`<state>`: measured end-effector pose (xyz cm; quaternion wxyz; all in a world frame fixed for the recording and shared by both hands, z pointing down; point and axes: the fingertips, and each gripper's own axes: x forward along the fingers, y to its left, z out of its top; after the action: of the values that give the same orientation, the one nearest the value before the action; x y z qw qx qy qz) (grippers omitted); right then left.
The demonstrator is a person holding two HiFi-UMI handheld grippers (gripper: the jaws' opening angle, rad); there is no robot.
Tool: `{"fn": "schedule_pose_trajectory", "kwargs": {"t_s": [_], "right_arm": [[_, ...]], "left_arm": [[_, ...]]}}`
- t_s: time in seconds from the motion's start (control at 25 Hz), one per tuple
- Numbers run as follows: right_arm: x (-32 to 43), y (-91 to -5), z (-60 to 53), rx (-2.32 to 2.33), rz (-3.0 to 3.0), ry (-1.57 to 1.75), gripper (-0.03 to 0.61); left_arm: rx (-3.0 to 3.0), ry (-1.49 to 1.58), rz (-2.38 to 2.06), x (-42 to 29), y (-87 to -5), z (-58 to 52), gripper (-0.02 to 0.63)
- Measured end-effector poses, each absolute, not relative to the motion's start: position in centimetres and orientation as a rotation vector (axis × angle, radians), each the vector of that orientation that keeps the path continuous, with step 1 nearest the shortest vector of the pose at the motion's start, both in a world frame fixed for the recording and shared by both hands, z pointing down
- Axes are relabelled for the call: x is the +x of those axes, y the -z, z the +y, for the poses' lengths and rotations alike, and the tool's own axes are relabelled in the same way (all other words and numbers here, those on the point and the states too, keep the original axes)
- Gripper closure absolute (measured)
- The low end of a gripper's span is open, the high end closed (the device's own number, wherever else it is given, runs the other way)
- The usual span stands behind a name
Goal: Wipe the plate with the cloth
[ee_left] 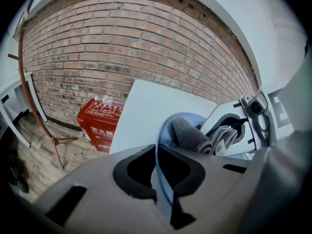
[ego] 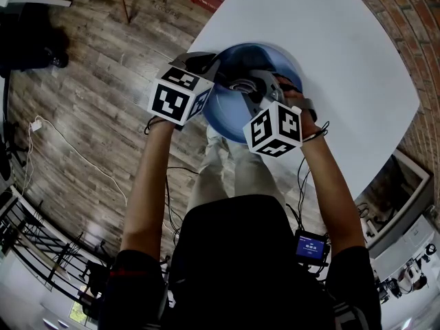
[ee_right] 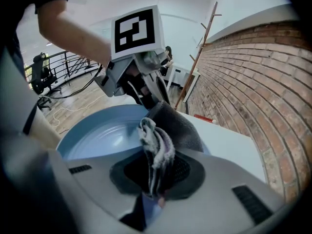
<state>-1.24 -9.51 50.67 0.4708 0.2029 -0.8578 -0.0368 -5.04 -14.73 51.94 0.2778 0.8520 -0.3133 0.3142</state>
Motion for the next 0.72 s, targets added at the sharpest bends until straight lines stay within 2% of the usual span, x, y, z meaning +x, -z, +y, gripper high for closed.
{"fn": "schedule_pose_trajectory", "kwargs": {"t_s": [0.72], "right_arm": [[1.1,-50.9,-9.9,0.544,-2.049,-0.001,0.528]], "left_arm": [[2.291,-0.824,-0.868,-5.0,-52.1,-15.0,0.578]]}}
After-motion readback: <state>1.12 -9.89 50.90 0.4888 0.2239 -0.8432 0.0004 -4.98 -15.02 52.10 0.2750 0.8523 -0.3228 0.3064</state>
